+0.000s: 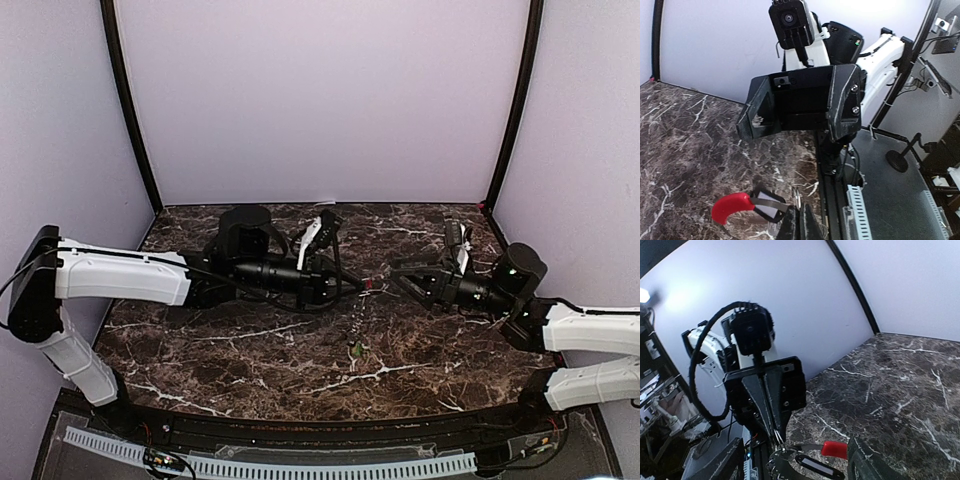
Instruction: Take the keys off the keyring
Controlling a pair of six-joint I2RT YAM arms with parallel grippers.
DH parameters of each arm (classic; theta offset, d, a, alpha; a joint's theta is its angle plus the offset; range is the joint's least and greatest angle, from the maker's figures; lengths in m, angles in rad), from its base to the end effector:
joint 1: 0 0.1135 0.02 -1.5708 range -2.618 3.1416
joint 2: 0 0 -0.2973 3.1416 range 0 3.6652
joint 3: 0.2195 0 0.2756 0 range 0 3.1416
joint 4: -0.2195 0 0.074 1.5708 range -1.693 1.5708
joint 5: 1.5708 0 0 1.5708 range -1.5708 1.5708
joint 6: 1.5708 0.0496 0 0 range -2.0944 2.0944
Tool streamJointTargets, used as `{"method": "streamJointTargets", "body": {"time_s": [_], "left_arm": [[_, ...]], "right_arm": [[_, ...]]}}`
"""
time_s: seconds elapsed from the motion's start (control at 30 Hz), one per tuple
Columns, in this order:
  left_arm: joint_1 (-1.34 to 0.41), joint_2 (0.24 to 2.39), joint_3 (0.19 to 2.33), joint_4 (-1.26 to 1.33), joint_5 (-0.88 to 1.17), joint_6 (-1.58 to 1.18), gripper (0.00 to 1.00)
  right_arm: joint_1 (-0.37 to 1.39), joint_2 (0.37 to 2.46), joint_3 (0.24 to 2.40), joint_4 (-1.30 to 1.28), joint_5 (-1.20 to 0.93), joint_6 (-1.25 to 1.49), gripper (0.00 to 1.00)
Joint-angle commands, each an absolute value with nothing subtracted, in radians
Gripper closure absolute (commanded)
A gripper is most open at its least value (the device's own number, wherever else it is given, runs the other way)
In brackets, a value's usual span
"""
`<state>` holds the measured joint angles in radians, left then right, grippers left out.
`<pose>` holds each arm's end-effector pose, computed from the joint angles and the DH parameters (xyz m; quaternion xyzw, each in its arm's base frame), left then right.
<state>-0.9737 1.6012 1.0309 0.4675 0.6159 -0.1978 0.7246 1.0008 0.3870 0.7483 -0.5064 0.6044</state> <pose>0.2022 -0.3483 0.3042 0.4556 0.5782 -0.5404 0.4075 0.1565 0.1707 0.2737 -0.2266 0.6245 0.5793 0.4723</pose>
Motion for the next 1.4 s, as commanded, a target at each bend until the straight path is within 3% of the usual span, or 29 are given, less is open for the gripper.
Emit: {"method": "streamJointTargets", "body": {"time_s": [0.0,0.23,0.4,0.7,1.37], "left_arm": [[-0.968,1.522,1.026,0.468,0.794,-0.256,1.00],[-0.946,1.482,1.073,0.378,0.917,-0.241,1.00],[-0.934,1.460,1.076,0.369,0.910,-0.258,1.00],[-0.932,1.411,1.050,0.391,0.847,-0.283,1.00],[-0.919,1.394,1.046,0.384,0.833,-0.287,1.00]], "right_arm": [[0.762,1.042,0.390,0.984,-0.705,0.551,0.30],[0.831,1.096,0.416,1.012,-0.721,0.443,0.34],[0.859,1.122,0.406,1.033,-0.688,0.407,0.47],[0.923,1.191,0.420,1.003,-0.614,0.354,0.58],[0.998,1.240,0.462,0.984,-0.470,0.237,0.72]]}}
